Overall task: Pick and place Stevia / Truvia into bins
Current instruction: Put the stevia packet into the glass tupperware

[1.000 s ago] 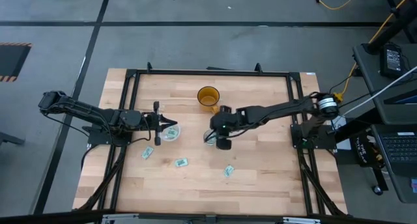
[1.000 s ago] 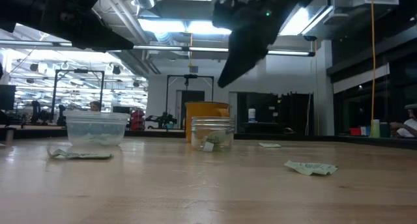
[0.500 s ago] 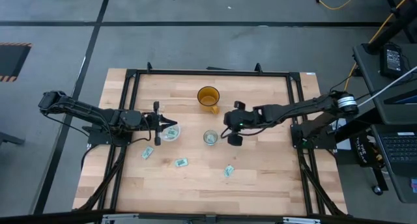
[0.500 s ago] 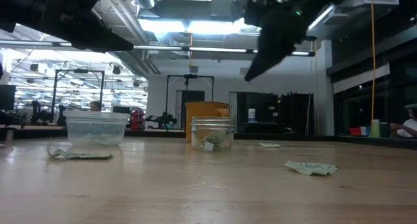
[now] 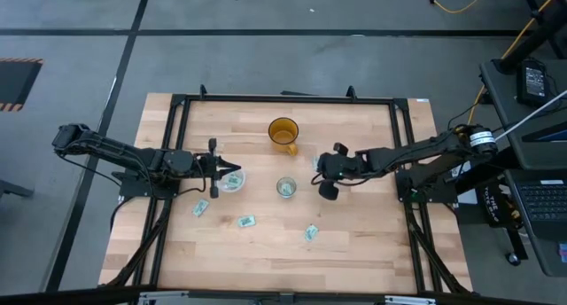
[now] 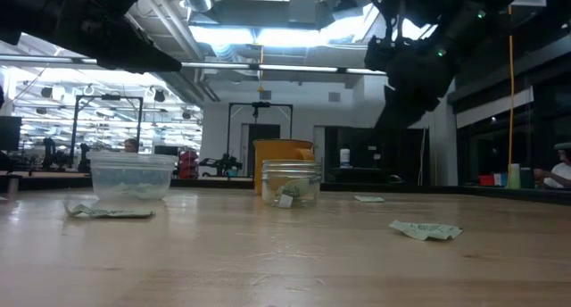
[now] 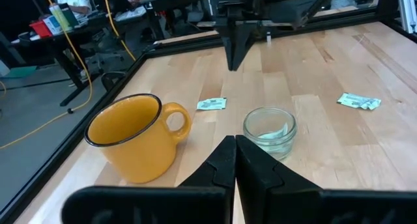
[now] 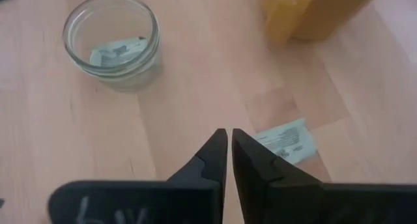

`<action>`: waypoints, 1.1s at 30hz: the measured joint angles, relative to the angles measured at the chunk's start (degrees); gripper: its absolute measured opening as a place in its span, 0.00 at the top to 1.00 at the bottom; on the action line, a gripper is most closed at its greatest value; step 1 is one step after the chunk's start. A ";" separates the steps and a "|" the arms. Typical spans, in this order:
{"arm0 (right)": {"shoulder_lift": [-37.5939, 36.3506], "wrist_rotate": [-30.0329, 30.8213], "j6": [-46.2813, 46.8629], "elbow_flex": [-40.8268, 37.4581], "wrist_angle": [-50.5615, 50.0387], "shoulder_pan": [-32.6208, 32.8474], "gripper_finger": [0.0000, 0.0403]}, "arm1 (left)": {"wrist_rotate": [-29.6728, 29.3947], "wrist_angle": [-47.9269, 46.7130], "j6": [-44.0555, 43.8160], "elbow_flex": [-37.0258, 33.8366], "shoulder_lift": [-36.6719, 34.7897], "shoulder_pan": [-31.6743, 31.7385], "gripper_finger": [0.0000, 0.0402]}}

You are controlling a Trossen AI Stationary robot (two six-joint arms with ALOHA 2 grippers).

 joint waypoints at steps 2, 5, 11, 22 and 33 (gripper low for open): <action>0.02 -0.02 -0.08 0.00 0.06 0.02 0.93 | 0.00 0.00 0.00 0.00 0.00 0.00 0.99; 0.02 0.00 1.77 0.00 0.12 -0.01 0.93 | 0.00 0.00 0.00 0.00 0.00 0.00 0.99; 0.04 0.74 12.39 0.00 0.90 -0.82 0.93 | 0.00 0.00 0.00 0.00 0.01 0.00 0.99; 0.06 0.90 23.19 0.00 0.90 -4.18 0.71 | 0.00 -0.01 0.00 0.00 0.02 0.00 0.98; 0.08 -3.38 22.27 0.00 0.87 -6.06 0.39 | 0.00 0.00 0.00 0.00 0.02 0.00 0.99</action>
